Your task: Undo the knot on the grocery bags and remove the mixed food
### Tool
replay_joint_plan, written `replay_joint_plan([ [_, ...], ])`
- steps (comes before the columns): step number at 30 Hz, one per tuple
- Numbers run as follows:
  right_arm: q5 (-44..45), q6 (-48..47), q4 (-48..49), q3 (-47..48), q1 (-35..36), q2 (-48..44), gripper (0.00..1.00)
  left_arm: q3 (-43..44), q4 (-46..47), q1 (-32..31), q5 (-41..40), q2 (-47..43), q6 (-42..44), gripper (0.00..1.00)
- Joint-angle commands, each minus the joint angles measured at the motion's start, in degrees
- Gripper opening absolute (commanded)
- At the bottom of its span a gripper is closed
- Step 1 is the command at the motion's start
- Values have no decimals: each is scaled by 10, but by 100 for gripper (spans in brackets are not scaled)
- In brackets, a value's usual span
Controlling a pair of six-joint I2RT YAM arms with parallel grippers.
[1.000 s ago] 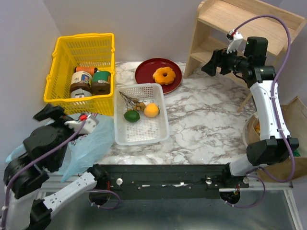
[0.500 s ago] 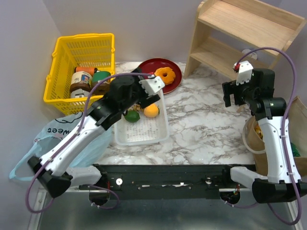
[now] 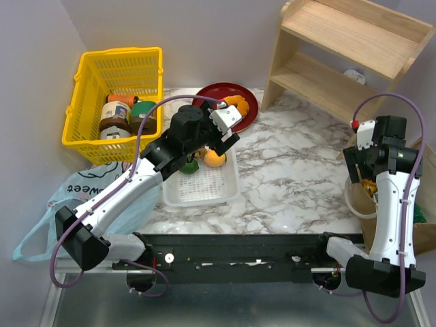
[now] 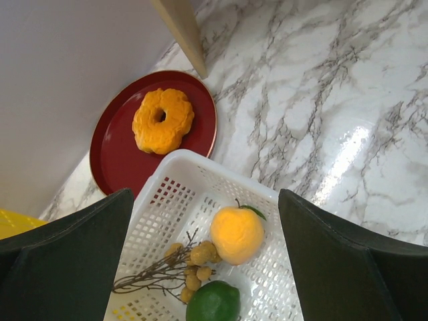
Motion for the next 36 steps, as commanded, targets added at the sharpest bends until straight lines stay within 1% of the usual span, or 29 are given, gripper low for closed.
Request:
replay_joint_plan([
  [1, -13, -19, -130, -90, -6, -21, 82, -8, 50, 8, 17, -8, -22, 99],
  [2, -29, -30, -124, -105, -6, -19, 63, -9, 54, 8, 16, -6, -23, 99],
  [3, -55, -40, -120, -115, -6, -15, 49, -9, 55, 9, 16, -5, -25, 99],
  [4, -61, -50, -115, -134, -6, -12, 39, -9, 57, 9, 16, -5, -23, 99],
  [5, -61, -76, -110, -141, -5, -5, 20, -9, 57, 9, 14, -7, -21, 99],
  [7, -80, -99, -120, -143, -4, 2, 9, -14, 56, 9, 5, -10, -13, 99],
  [8, -96, -122, -133, -123, -2, 5, 3, -16, 56, 9, 0, -12, -8, 99],
  [9, -117, -122, -146, -116, 1, -1, 2, -18, 56, 10, -2, -15, -3, 99],
  [10, -139, -129, -146, -107, 21, -11, 1, -23, 57, 10, -8, -16, 1, 99],
  [12, -154, -169, -147, -92, 63, -45, 1, -29, 62, 11, -11, -19, 7, 99],
  [13, -163, -180, -147, -90, 127, -53, 0, -31, 63, 11, -13, -19, 9, 99],
  [15, -189, -213, -148, -74, 191, -67, 0, -30, 64, 13, -15, -16, 7, 99],
  [16, -229, -227, -148, -64, 236, -69, 0, -28, 65, 15, -16, -15, 5, 99],
  [17, -253, -244, -147, -53, 258, -63, 0, -26, 65, 18, -14, -14, 2, 99],
  [18, -275, -245, -146, -37, 281, -54, 0, -24, 65, 20, -13, -10, 2, 99],
  [19, -317, -245, -146, -4, 322, -24, 0, -20, 64, 23, -13, -9, 3, 99],
  [21, -354, -232, -145, 36, 356, 14, 1, -16, 64, 29, -13, -3, 9, 99],
  [22, -379, -224, -145, 75, 390, 39, 2, -12, 66, 32, -13, -1, 9, 99],
  [23, -388, -216, -145, 95, 408, 83, 2, -11, 68, 35, -14, -1, 9, 99],
  [25, -386, -213, -139, 132, 456, 132, 2, -9, 73, 46, -21, 2, 1, 99],
  [26, -377, -194, -130, 156, 468, 173, 2, -9, 75, 51, -24, 3, -5, 99],
  [27, -365, -183, -103, 167, 477, 190, 2, -9, 77, 55, -29, 1, -12, 99],
  [30, -357, -172, -93, 195, 486, 242, 3, -8, 82, 76, -52, -5, -47, 99],
  [32, -374, -163, -91, 190, 490, 242, 3, -6, 85, 92, -73, -8, -66, 99],
  [33, -379, -164, -92, 169, 494, 227, 4, -4, 85, 96, -75, -9, -70, 99],
  [34, -377, -165, -93, 149, 506, 214, 4, -2, 81, 99, -71, -7, -72, 99],
  [35, -372, -175, -93, 129, 515, 200, 7, 11, 78, 102, -47, -3, -67, 99],
  [36, -367, -182, -97, 81, 522, 181, 9, 19, 72, 102, -38, 11, -66, 99],
])
